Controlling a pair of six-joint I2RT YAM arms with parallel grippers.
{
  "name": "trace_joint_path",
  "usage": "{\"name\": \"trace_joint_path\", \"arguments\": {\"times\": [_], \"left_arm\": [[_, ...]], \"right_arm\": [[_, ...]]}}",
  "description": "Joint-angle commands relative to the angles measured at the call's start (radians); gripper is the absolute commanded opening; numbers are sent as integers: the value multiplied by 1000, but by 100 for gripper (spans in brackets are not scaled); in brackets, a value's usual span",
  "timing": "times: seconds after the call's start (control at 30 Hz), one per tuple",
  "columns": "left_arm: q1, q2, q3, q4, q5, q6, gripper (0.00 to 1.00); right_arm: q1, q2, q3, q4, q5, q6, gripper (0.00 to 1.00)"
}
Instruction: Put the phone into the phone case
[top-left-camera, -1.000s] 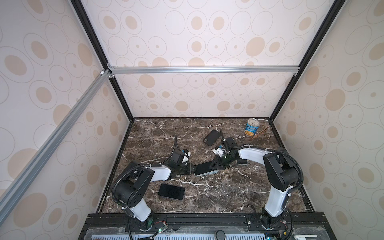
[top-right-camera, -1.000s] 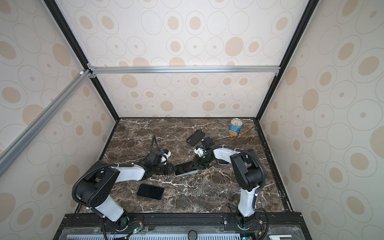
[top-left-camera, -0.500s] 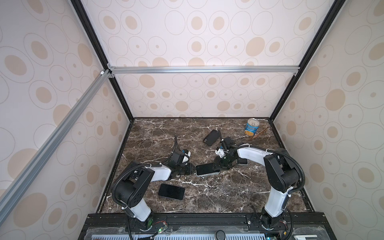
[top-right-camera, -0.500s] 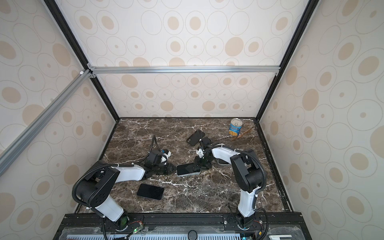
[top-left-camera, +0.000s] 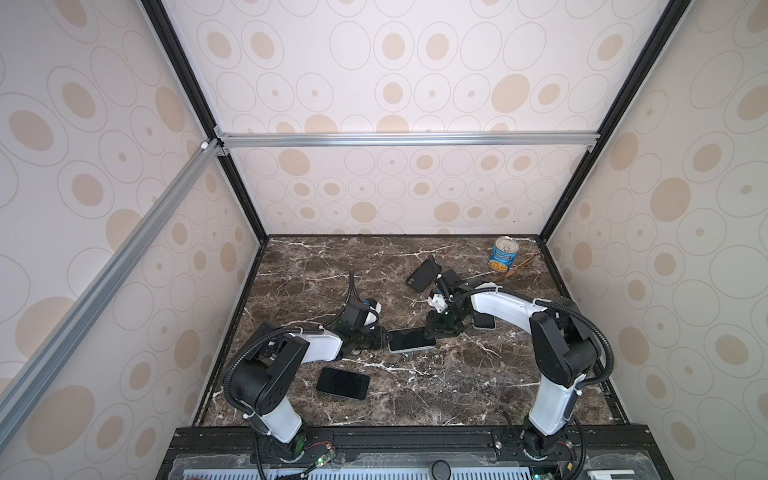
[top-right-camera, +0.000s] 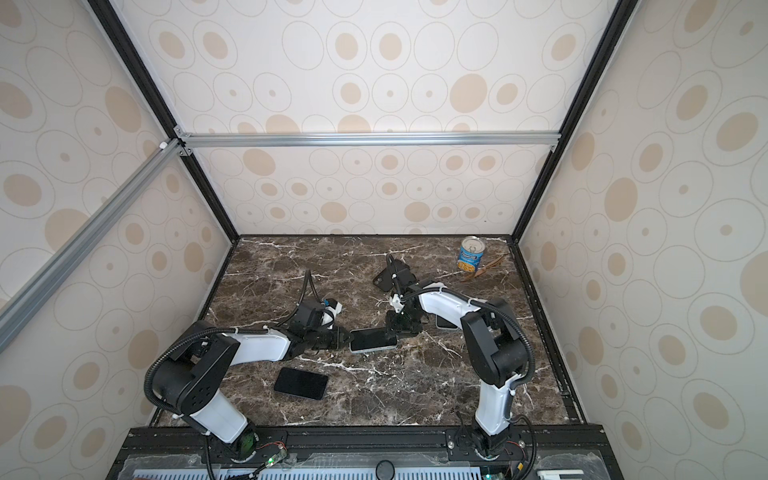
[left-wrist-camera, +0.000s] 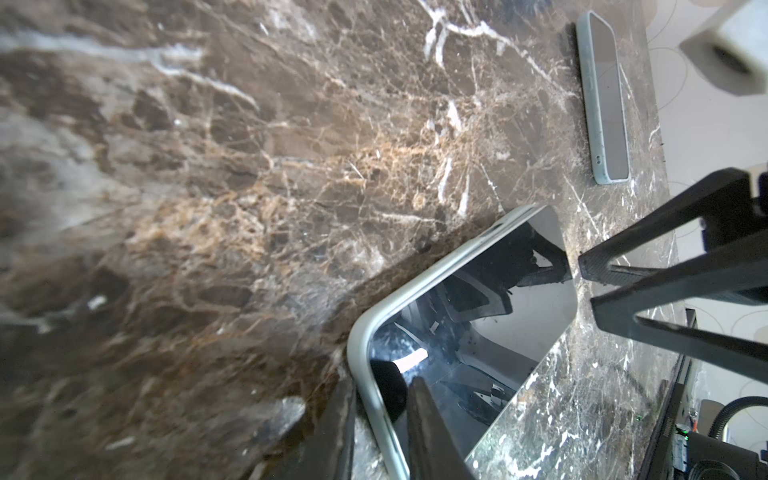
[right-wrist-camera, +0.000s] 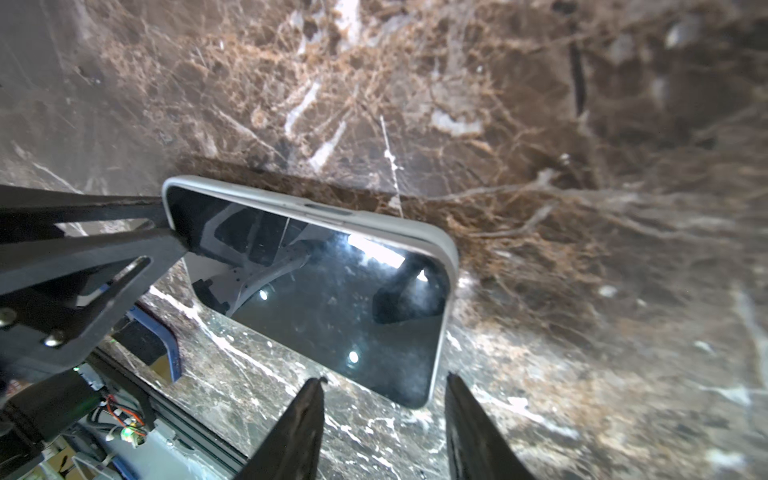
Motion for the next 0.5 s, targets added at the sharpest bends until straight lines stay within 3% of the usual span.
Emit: {"name": "trace_joint_path", "arguments": {"times": [0.0, 0.47], "left_arm": [[-4, 6, -12, -85, -10, 12, 24], [-5, 4, -26, -82, 21, -3, 20]], "right_arm": [[4, -34, 13, -45, 35, -19, 49], [0, 1, -45, 25, -8, -39, 34]]}}
